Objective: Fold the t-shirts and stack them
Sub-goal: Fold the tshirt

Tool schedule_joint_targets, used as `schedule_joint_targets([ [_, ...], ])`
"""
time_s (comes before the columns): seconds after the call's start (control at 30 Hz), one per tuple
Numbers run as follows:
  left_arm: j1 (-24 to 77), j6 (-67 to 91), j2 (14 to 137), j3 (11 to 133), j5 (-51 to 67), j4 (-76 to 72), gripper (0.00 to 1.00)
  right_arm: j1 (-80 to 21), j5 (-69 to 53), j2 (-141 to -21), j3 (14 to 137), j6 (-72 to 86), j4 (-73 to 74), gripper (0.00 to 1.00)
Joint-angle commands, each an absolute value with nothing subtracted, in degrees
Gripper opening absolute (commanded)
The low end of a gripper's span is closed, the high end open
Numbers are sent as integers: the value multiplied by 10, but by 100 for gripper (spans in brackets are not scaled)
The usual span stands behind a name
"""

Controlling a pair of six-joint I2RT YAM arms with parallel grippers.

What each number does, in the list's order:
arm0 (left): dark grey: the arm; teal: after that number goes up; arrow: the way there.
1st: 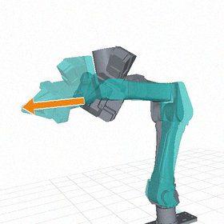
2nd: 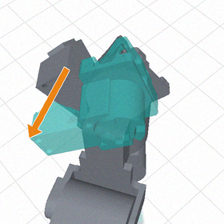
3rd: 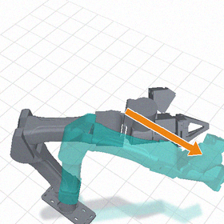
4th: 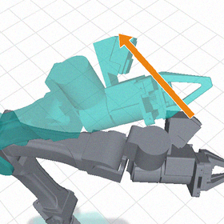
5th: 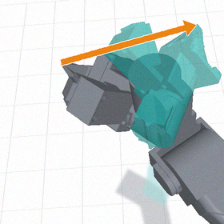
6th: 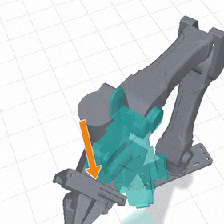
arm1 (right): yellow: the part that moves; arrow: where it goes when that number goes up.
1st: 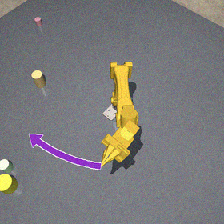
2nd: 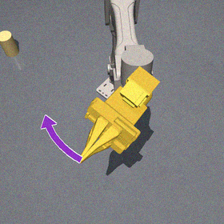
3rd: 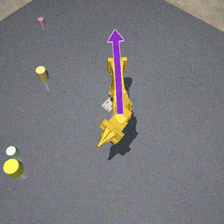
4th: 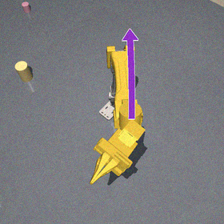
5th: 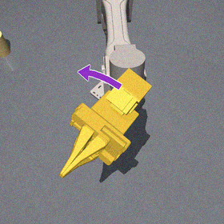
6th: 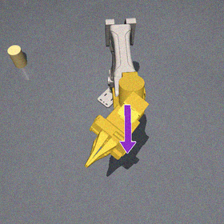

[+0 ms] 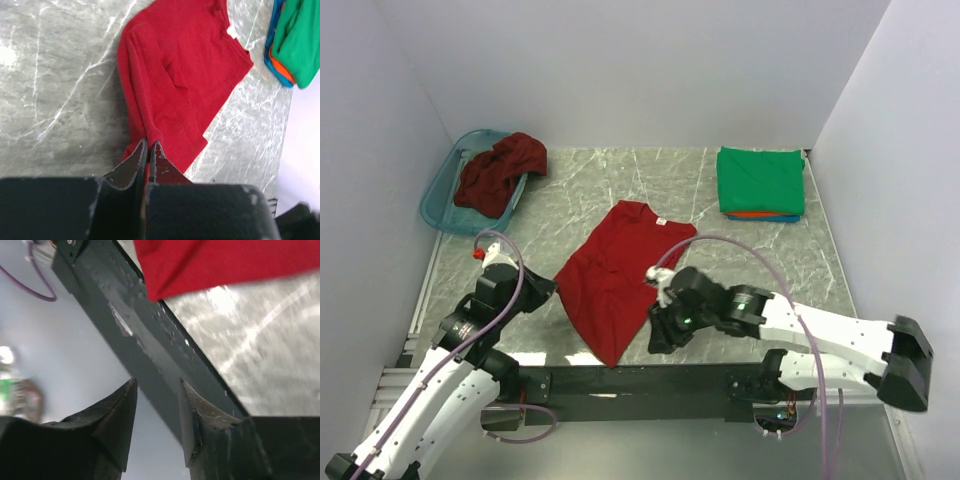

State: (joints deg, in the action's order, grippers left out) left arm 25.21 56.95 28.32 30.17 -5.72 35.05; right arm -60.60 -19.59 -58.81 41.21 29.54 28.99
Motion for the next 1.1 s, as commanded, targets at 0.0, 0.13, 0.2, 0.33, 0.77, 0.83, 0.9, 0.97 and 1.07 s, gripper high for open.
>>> schedule_joint_targets([
  [0.0,252,598,274,304,-90,360,3,-681,-50,-657,467,258,233,47],
  [0.13,251,617,276,303,-100,373,4,-759,16,-775,522,213,204,56],
  [0.2,252,620,277,302,-98,375,3,-795,54,-853,574,189,218,57],
  [0.33,251,626,281,297,-94,374,3,-828,101,-958,662,154,236,61],
  [0.77,251,635,290,287,-92,369,3,-859,109,-1025,654,165,230,63],
  [0.83,251,636,291,287,-93,368,3,-860,104,-1027,650,165,228,63],
  [0.9,251,637,292,286,-95,367,3,-859,103,-1032,649,163,229,63],
  [0.97,251,639,294,285,-98,367,3,-859,100,-1033,646,159,228,62],
  [1.07,251,641,294,282,-101,365,3,-859,87,-1041,646,156,224,62],
])
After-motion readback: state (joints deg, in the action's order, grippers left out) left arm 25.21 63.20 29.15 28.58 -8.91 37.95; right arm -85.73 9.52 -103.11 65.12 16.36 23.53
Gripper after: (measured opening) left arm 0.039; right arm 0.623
